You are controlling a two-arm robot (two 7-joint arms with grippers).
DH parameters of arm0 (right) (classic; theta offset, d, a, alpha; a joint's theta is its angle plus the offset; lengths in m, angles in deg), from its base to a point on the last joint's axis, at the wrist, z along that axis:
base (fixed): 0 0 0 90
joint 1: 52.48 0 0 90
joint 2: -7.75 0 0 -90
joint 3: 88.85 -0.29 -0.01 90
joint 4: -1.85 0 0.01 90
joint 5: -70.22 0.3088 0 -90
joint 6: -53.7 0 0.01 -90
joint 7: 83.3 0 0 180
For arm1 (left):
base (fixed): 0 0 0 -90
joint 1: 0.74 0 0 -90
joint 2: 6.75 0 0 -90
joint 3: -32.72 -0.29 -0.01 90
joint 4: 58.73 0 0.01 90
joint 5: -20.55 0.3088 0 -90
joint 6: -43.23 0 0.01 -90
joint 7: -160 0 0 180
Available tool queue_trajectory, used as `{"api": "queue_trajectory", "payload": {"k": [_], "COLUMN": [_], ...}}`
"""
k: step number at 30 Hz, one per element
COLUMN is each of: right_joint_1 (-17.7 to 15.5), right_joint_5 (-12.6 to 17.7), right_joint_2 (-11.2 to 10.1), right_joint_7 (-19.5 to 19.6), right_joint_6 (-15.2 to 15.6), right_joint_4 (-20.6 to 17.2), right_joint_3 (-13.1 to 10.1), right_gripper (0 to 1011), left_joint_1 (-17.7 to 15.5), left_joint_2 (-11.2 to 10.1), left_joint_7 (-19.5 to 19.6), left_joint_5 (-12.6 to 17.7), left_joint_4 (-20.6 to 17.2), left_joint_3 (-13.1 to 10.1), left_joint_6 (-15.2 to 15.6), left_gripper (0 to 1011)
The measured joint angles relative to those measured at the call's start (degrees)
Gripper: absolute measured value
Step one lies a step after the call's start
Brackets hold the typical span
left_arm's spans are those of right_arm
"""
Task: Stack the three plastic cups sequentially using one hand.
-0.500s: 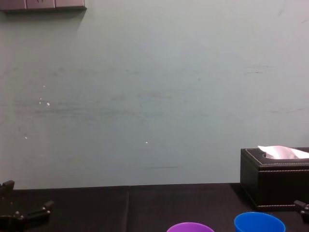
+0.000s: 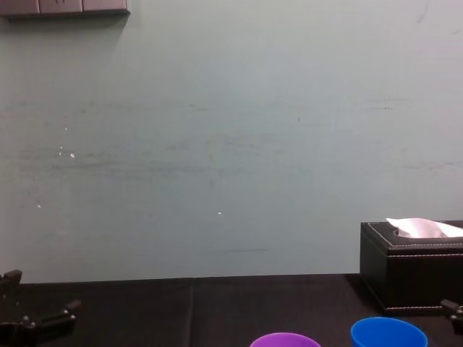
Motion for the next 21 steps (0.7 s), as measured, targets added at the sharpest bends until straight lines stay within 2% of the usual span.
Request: {"api": "queue_trajectory", "payload": {"k": [21], "right_joint_1": [0.0], "right_joint_5": [0.0], "right_joint_2": [0.0], "right_joint_7": [0.0], "right_joint_6": [0.0], "right_joint_4": [0.0], "right_joint_3": [0.0], "right_gripper": [1003], "left_joint_1": [0.0], "left_joint_2": [0.0], "left_joint_7": [0.0], "left_joint_5": [0.0], "left_joint_4": [0.0], "left_joint_3": [0.0], "left_joint_6": [0.0], "left_gripper": [1011]}}
